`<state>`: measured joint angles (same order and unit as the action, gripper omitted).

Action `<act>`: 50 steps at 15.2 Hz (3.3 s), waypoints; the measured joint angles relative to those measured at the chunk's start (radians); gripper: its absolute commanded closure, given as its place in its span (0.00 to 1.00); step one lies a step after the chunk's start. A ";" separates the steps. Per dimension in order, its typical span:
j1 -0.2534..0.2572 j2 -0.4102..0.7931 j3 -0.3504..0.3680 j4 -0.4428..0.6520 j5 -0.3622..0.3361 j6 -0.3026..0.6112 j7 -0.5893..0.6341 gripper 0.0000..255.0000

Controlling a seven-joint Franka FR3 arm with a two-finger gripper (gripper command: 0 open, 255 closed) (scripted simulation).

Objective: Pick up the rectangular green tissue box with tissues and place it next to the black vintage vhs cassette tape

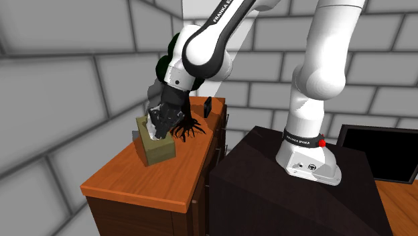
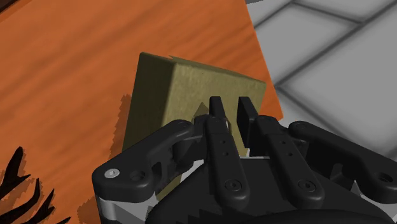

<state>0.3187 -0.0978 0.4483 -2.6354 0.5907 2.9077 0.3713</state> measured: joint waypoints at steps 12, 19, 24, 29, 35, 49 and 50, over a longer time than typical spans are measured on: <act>-0.028 -0.171 -0.008 0.036 -0.068 -0.205 0.081 1.00; -0.042 -0.238 -0.020 0.075 -0.096 -0.310 0.107 1.00; -0.048 -0.289 -0.030 0.108 -0.114 -0.393 0.129 1.00; -0.058 -0.320 -0.040 0.153 -0.134 -0.469 0.147 1.00; -0.068 -0.346 -0.062 0.197 -0.151 -0.542 0.149 1.00; -0.181 -0.239 -0.325 0.284 -0.176 -0.625 -0.193 1.00; -0.189 -0.226 -0.341 0.299 -0.179 -0.633 -0.212 1.00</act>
<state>0.1293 -0.3240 0.1076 -2.3359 0.4120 2.2744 0.1590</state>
